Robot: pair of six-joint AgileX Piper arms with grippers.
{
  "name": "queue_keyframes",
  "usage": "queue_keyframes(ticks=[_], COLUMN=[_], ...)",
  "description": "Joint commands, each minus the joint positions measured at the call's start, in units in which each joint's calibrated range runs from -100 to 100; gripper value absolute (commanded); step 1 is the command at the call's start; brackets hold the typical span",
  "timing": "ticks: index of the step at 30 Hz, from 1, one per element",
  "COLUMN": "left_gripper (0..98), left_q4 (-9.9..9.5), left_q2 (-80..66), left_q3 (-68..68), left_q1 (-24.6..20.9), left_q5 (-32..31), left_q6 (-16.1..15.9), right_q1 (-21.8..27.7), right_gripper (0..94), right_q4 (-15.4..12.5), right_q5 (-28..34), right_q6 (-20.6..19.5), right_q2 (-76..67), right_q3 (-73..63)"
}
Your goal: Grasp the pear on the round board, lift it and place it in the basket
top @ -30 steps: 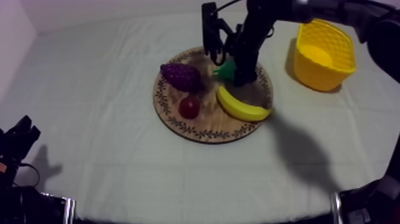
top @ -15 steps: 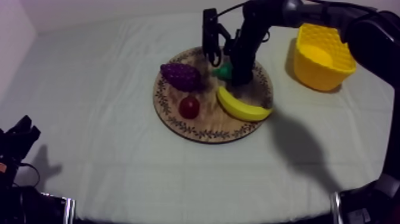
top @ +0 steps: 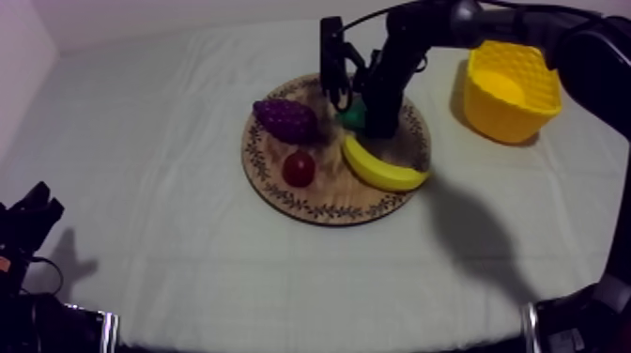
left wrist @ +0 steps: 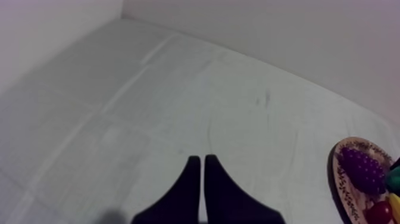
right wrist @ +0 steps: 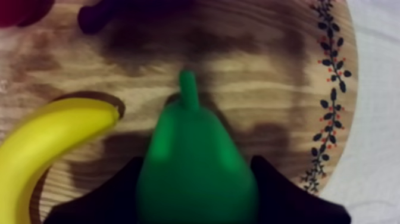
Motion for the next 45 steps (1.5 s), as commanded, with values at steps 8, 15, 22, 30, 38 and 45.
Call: queue_keyframes(ticks=[8,15,22,30,38,45], left_gripper=[0.1,0.1,0.1,0.1,0.1,0.1], left_q4=[0.01,0.01,0.01,0.01,0.01,0.01], left_q2=[-0.04,-0.04,-0.04,-0.04,-0.04,-0.04], left_q3=[0.0,0.0,0.0,0.0,0.0,0.0], left_q1=[-0.03,-0.03,-0.03,-0.03,-0.03,-0.03], left_q5=[-0.01,-0.01,-0.01,-0.01,-0.01,-0.01], left_q6=[0.0,0.0,0.0,0.0,0.02,0.01], right_q1=[1.7,7.63,16.02,23.45,26.17,25.69], right_gripper=[46.1,46.9,48.2,49.0,50.3,52.1], right_q4=[-1.14,-2.55,-2.76,-1.66,-0.6,-0.14], right_q5=[1.22,8.68,15.35,13.98,6.61,2.51], right_q6=[0.46,2.63,4.39,5.11,4.34,3.36], right_q2=[-8.36,-22.44,-32.38,-32.95,-27.01,-19.06], right_q3=[5.23,6.84,6.78,8.29,11.88,9.88])
